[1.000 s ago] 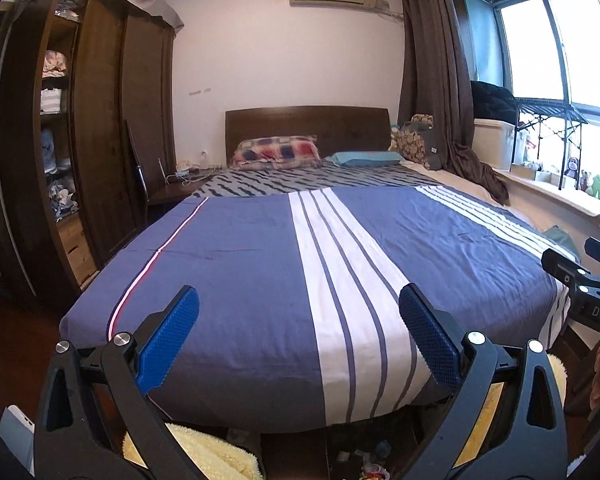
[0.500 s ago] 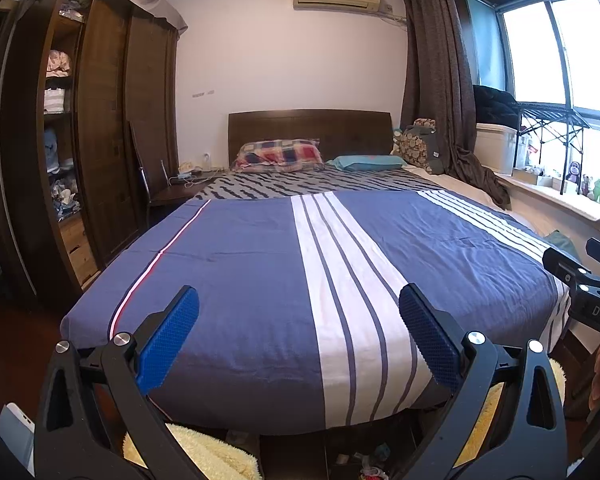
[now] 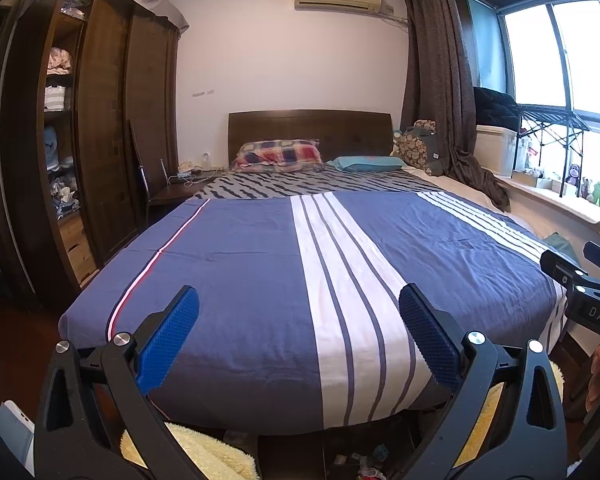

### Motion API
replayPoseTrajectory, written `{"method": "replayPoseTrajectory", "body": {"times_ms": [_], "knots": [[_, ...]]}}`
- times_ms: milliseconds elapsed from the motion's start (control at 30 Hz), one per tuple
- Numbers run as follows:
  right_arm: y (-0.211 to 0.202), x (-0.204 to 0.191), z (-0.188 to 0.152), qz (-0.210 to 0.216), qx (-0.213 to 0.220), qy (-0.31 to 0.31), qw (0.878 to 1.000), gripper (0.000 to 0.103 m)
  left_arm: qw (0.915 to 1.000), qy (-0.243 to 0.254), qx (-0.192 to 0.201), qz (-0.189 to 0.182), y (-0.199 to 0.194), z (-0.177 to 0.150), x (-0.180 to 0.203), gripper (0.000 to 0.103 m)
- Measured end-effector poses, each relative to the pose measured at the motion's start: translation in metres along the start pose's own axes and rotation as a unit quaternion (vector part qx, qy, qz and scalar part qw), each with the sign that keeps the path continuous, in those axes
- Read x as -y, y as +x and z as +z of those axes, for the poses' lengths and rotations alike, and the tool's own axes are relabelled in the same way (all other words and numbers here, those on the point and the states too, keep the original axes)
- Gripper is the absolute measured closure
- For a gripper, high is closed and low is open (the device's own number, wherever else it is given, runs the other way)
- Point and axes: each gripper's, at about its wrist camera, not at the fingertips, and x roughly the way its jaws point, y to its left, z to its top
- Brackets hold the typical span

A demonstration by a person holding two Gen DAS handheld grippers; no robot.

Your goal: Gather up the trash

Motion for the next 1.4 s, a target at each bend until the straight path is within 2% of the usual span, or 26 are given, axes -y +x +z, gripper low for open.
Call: {"method": "replayPoseTrajectory", "body": {"times_ms": [1400], "knots": [[-0.0016, -0.0056, 0.0027, -0.007, 0.001, 0.008, 1.0, 0.004, 1.0, -0.002, 0.004, 0.005, 0.0019, 0.0026, -0.0001, 0.008]]}}
